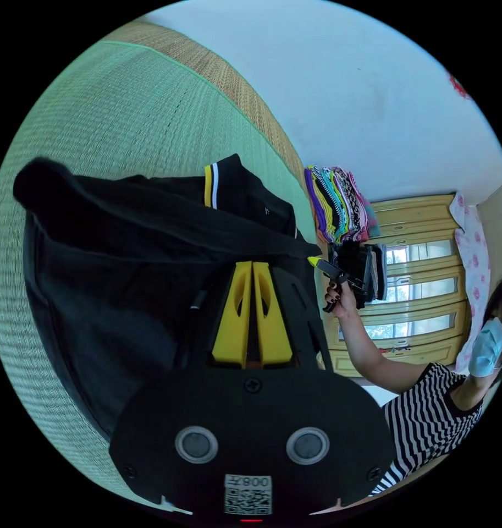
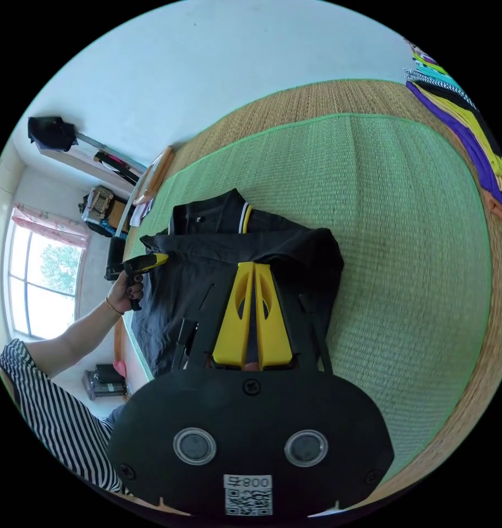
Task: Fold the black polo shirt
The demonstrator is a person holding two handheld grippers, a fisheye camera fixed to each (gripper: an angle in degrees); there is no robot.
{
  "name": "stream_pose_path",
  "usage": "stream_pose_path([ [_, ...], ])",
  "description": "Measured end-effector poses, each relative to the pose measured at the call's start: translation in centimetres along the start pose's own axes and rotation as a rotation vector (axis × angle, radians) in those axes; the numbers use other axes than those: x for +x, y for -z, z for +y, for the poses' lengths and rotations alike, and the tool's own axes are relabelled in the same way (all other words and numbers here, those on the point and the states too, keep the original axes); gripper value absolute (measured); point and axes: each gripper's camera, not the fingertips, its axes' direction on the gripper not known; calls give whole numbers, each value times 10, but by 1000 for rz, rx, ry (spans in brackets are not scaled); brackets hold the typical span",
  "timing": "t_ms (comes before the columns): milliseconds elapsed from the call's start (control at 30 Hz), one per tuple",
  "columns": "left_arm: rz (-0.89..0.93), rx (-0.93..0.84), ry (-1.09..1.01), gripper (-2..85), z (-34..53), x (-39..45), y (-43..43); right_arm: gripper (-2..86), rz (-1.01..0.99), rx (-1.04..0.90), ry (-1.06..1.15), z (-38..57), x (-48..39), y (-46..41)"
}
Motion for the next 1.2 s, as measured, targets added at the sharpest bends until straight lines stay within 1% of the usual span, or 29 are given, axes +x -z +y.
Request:
stream_pose_path([
  [233, -40, 26, -17, 2, -25, 8, -12, 0, 15, 20, 26, -30, -16, 8],
  [467, -50, 92, -2, 0, -48, 11, -16, 0, 43, 50, 46, -57, -32, 20],
  [633, -33, 128, -46, 0, -38, 21, -16, 1, 39, 136, 134, -53, -66, 41],
  [733, -29, 78, -96, 0, -23, 30, -27, 1, 70, 85, 210, -44, -87, 35],
  [833, -97, -14, -141, 0, -10, 38, -44, 1, 163, -22, 229, -43, -96, 15],
  [900, -146, -82, -158, 0, -8, 42, -58, 1, 167, -61, 237, -45, -99, 8],
  [1067, -191, -103, -185, 1, -16, 52, -72, 1, 208, -87, 248, -60, -110, -1],
  [1200, -206, -77, -178, 1, -23, 56, -76, 1, 231, -76, 244, -77, -116, -2],
])
